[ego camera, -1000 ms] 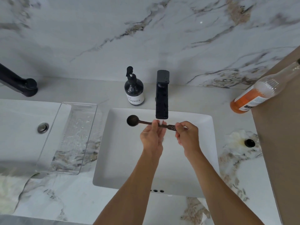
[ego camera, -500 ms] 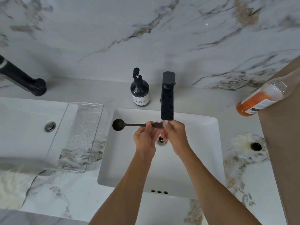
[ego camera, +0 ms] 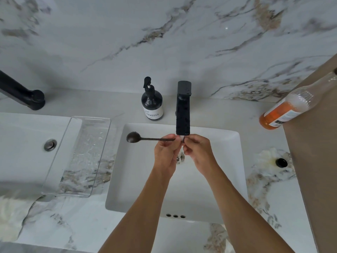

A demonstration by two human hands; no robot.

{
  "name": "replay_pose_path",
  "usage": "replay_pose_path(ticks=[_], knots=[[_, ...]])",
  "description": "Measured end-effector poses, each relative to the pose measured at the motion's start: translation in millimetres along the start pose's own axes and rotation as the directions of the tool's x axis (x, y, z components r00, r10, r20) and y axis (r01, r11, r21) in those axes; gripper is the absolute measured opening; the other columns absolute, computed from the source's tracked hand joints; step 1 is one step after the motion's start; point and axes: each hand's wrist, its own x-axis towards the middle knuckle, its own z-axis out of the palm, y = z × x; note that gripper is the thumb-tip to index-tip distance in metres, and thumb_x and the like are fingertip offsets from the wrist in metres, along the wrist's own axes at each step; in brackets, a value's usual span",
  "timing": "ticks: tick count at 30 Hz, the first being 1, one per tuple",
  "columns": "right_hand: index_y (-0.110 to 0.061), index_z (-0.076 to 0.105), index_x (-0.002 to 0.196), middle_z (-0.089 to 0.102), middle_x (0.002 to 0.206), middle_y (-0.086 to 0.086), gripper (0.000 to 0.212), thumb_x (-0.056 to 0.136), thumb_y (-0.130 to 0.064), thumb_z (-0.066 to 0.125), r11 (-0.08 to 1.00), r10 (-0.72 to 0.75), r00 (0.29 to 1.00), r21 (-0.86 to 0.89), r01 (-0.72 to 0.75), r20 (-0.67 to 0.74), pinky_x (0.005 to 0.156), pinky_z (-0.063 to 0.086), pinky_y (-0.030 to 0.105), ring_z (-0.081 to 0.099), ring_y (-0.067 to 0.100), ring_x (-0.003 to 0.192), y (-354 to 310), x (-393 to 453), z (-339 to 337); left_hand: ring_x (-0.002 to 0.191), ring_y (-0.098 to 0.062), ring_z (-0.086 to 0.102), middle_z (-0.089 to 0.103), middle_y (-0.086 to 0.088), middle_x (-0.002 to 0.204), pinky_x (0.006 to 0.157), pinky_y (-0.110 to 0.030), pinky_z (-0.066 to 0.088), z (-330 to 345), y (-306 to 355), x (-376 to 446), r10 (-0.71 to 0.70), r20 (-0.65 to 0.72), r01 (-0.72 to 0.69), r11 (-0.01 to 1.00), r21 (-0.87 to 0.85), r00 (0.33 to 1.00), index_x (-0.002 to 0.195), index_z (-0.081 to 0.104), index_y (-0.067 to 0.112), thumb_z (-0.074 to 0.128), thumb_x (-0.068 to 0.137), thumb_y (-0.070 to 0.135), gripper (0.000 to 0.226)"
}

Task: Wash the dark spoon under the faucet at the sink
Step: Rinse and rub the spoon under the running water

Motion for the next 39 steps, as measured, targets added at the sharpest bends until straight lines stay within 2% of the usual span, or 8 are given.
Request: replay_pose_path(ticks=[2, 6, 12, 18, 23, 27, 34, 39], knots=[[0.007, 0.067, 0.097, 0.058, 0.067, 0.015, 0.010, 0.091, 0.003, 0.060, 0.998, -0.032, 0.999, -0.052, 0.032, 0.006, 0.053, 0.044, 0.029, 0.052, 0.020, 0.057, -0.1, -2.3, 0.7, 0.082, -0.028, 0.068, 0.064, -0.015, 0.083, 0.073, -0.027, 0.059, 3.9, -3.0, 0.1, 0.012, -0.056, -0.007, 0.995, 0.099, 0.998, 0.101, 0.066, 0.002, 0.070, 0.086, -0.007, 0.018], [0.002, 0.059, 0.086, 0.056, 0.061, 0.008, 0.008, 0.091, -0.004, 0.061, 0.982, -0.084, 0.992, -0.178, 0.066, -0.093, 0.044, 0.037, 0.025, 0.045, 0.017, 0.048, 0.2, -2.3, 2.0, 0.066, -0.019, 0.068, 0.064, -0.013, 0.078, 0.069, -0.026, 0.057, 12.4, -10.1, -1.3, 0.009, -0.120, -0.001, 0.998, 0.061, 0.993, 0.094, 0.069, 0.002, 0.070, 0.088, -0.002, 0.007], [-0.005, 0.058, 0.079, 0.063, 0.069, 0.010, 0.028, 0.094, -0.029, 0.060, 0.882, -0.198, 0.956, -0.464, 0.078, -0.216, 0.058, 0.049, 0.037, 0.055, 0.020, 0.058, 12.1, 2.8, 9.0, 0.054, -0.019, 0.052, 0.064, -0.008, 0.058, 0.059, -0.032, 0.046, 19.5, -21.6, 0.7, -0.016, -0.301, 0.034, 0.998, 0.057, 0.953, 0.070, 0.063, 0.005, 0.065, 0.095, 0.011, 0.026], [-0.013, 0.059, 0.081, 0.064, 0.071, 0.004, 0.015, 0.090, -0.023, 0.065, 0.915, -0.143, 0.970, -0.400, 0.053, -0.198, 0.056, 0.045, 0.032, 0.055, 0.017, 0.058, 21.2, 1.0, 4.6, 0.070, -0.023, 0.057, 0.056, -0.009, 0.070, 0.068, -0.031, 0.052, 11.0, -22.5, -1.5, 0.000, -0.178, 0.022, 0.992, 0.121, 0.984, 0.089, 0.071, 0.006, 0.073, 0.089, 0.008, 0.003], [-0.011, 0.056, 0.076, 0.065, 0.068, 0.010, 0.025, 0.093, -0.028, 0.061, 0.918, -0.150, 0.953, -0.396, 0.034, -0.265, 0.054, 0.046, 0.033, 0.054, 0.018, 0.054, 21.9, -1.5, 8.4, 0.063, -0.020, 0.055, 0.056, -0.004, 0.062, 0.068, -0.033, 0.050, 16.6, -27.8, -3.9, 0.031, -0.242, 0.011, 0.986, 0.168, 0.970, 0.089, 0.070, 0.006, 0.073, 0.090, 0.009, 0.004], [-0.011, 0.060, 0.085, 0.072, 0.078, 0.009, 0.009, 0.092, -0.016, 0.061, 0.909, -0.107, 0.985, -0.415, 0.041, -0.137, 0.056, 0.054, 0.034, 0.066, 0.021, 0.063, 23.8, -7.6, 12.2, 0.058, -0.016, 0.063, 0.065, -0.003, 0.064, 0.060, -0.028, 0.053, 16.8, -24.3, 1.2, 0.069, -0.442, 0.042, 0.971, 0.235, 0.894, 0.081, 0.065, 0.005, 0.066, 0.095, 0.021, 0.022], [-0.009, 0.054, 0.080, 0.065, 0.067, 0.012, 0.020, 0.093, -0.022, 0.062, 0.935, -0.092, 0.966, -0.353, 0.001, -0.240, 0.046, 0.038, 0.026, 0.050, 0.015, 0.046, 26.9, -3.9, 6.5, 0.055, -0.017, 0.054, 0.055, -0.005, 0.063, 0.057, -0.030, 0.049, 16.4, -24.8, -4.9, 0.056, -0.223, 0.003, 0.967, 0.256, 0.973, 0.093, 0.066, 0.003, 0.070, 0.092, 0.009, 0.007], [-0.009, 0.054, 0.075, 0.065, 0.070, 0.016, 0.023, 0.095, -0.019, 0.057, 0.947, -0.120, 0.960, -0.321, 0.035, -0.252, 0.051, 0.040, 0.028, 0.052, 0.018, 0.053, 25.1, -5.2, 5.6, 0.052, -0.016, 0.058, 0.067, -0.004, 0.059, 0.063, -0.032, 0.052, 22.3, -24.2, -3.6, 0.049, -0.330, 0.029, 0.973, 0.227, 0.943, 0.076, 0.066, 0.003, 0.063, 0.098, 0.020, 0.027]])
